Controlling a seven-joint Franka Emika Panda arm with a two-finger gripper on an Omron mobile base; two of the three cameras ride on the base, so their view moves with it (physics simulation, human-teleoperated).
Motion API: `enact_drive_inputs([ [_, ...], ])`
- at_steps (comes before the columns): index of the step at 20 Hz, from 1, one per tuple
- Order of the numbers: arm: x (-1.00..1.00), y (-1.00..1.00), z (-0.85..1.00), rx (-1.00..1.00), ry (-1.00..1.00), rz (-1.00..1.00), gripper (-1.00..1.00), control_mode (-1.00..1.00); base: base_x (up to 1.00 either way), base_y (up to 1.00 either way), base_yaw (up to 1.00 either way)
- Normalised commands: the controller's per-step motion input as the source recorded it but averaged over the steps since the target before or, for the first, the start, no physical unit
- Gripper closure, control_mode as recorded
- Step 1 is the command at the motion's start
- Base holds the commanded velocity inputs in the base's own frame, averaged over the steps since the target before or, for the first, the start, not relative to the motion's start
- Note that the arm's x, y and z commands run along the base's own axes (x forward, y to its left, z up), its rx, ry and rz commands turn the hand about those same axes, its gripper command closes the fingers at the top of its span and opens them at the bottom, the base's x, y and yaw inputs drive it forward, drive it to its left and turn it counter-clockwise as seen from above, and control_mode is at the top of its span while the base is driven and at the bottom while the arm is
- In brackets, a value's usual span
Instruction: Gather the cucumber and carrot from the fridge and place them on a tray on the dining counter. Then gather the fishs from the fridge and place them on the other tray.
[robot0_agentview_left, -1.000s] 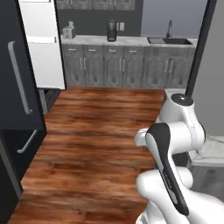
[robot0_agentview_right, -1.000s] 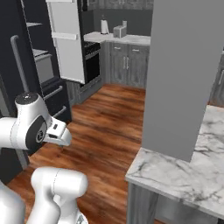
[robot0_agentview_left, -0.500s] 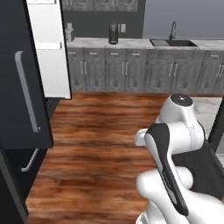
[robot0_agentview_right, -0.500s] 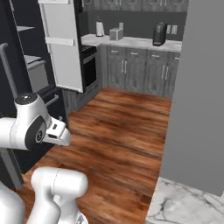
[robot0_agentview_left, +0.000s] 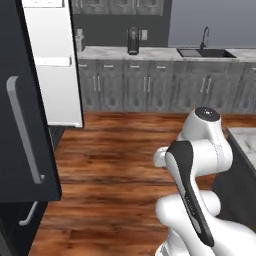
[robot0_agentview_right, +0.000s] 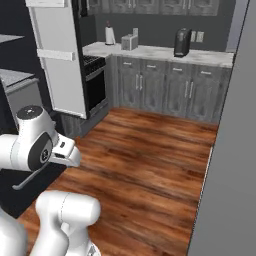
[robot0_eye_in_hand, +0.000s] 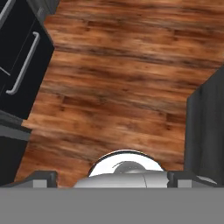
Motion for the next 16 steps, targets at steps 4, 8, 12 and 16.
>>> enact_drive_inputs([
  [4, 0.0, 0.0, 0.0, 0.0, 0.0, 0.0, -1.0, 1.0, 0.88, 0.11, 0.07],
  [8, 0.0, 0.0, 0.0, 0.0, 0.0, 0.0, -1.0, 1.0, 0.76, 0.22, 0.16],
  [12, 0.0, 0.0, 0.0, 0.0, 0.0, 0.0, -1.0, 1.0, 0.58, 0.37, 0.23],
  [16, 0.0, 0.0, 0.0, 0.0, 0.0, 0.0, -1.0, 1.0, 0.51, 0.3, 0.29],
])
